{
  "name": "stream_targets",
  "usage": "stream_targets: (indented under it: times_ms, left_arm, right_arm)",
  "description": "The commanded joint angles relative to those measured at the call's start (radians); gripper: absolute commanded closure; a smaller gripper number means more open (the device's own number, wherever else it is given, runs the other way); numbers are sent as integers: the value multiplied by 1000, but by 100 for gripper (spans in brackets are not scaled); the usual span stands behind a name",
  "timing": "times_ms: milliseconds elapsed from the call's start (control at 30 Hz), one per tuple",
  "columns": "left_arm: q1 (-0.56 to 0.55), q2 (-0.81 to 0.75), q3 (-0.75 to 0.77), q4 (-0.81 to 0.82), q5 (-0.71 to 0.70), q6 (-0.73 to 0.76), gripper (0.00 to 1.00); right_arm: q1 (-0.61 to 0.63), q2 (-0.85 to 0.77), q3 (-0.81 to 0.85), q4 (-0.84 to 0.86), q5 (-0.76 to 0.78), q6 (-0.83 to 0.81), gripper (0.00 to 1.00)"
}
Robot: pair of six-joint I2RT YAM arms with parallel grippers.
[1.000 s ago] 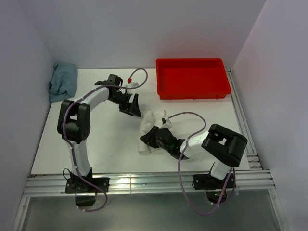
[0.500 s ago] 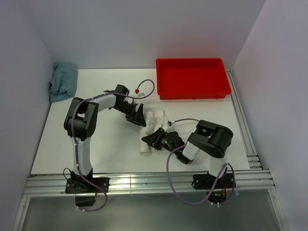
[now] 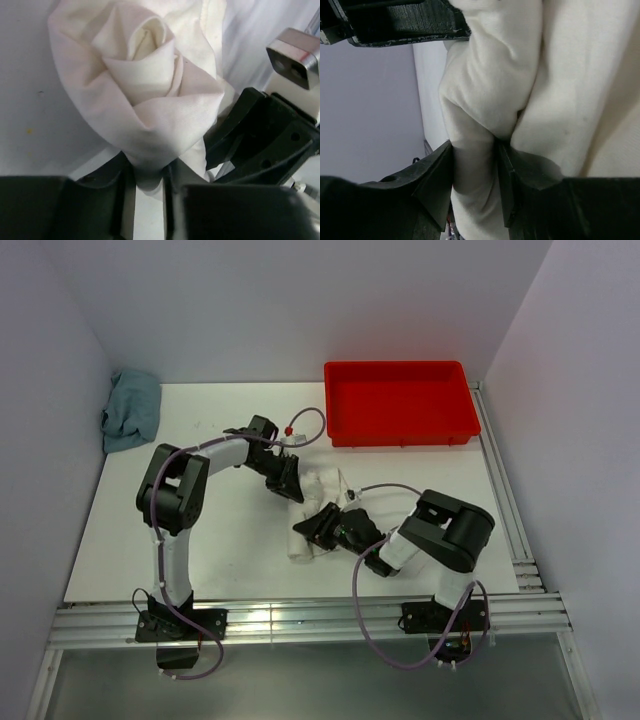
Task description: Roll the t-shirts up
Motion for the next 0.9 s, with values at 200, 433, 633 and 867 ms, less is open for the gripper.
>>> stream_targets:
  times_ms: [200,433,633,867]
  left_arm:
    - [-30,-31,74,-113,-484,-28,100]
    - [-46,-20,105,-191,-621,-24,100]
    - [-56,3,129,-240,-661,-22,100]
    - [-70,32,165,-283,-684,-25,100]
  right_arm:
    - [71,-178,202,-937,185,-152,42]
    - [171,-227,434,-1365,415,-162,30]
    - [260,-177,661,-1617,562,-162,27]
    - [291,-45,866,-1680,653,-230,28]
